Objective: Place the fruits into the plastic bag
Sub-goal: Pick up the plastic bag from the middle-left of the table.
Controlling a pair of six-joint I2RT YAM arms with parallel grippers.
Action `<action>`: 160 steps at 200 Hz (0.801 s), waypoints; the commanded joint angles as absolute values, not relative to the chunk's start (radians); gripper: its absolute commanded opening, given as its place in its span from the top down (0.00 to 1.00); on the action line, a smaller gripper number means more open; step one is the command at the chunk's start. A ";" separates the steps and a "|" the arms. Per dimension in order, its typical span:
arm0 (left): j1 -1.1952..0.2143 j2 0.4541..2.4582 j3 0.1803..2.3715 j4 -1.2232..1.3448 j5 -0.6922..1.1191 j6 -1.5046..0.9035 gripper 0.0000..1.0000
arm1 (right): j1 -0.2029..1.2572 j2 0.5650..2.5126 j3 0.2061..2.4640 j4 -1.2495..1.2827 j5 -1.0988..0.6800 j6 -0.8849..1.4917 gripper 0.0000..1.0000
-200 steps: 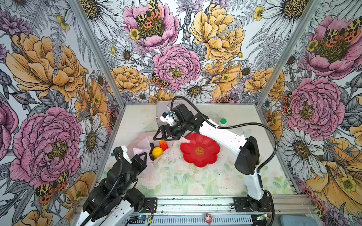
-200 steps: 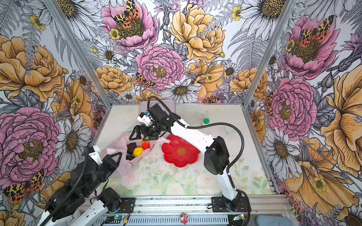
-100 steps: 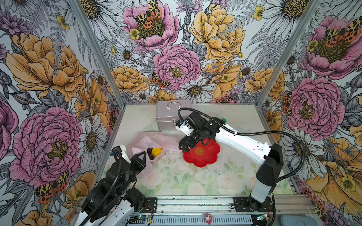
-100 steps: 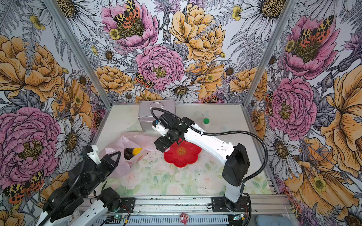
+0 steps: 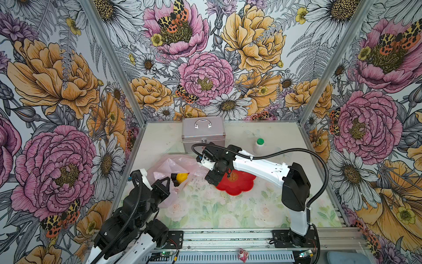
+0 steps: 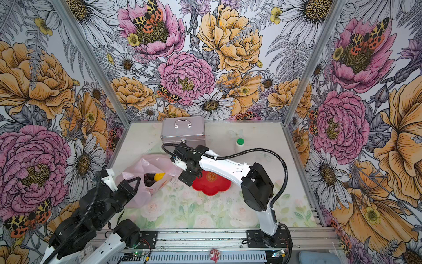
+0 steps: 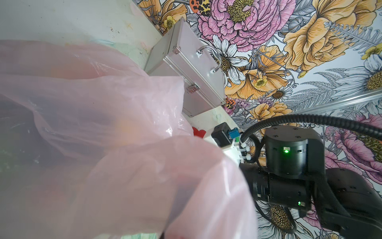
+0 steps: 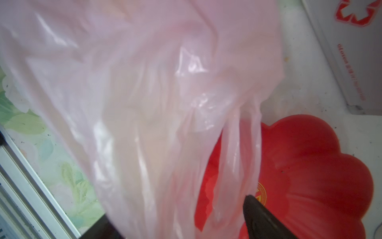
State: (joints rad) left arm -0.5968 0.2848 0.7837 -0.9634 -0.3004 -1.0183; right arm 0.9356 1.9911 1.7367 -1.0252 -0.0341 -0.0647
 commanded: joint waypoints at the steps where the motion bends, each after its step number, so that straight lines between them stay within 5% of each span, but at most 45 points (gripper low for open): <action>1: -0.585 0.261 0.805 -0.993 -0.332 -1.006 1.00 | 0.934 2.021 1.787 -1.014 0.023 -0.073 0.21; 29: -0.587 0.254 0.820 -1.019 -0.345 -1.002 1.00 | 0.931 2.033 1.828 -1.030 0.045 -0.069 0.48; 65: -0.586 0.233 0.848 -1.064 -0.371 -0.997 1.00 | 0.929 1.965 1.841 -1.047 0.094 -0.070 1.00; 110: -0.596 0.242 0.951 -1.120 -0.446 -0.944 0.99 | 0.842 1.899 2.097 -1.106 -0.185 0.072 1.00; 160: -0.641 0.417 1.186 -1.124 -0.492 -0.789 1.00 | 0.799 2.035 2.543 -1.111 -0.575 0.344 1.00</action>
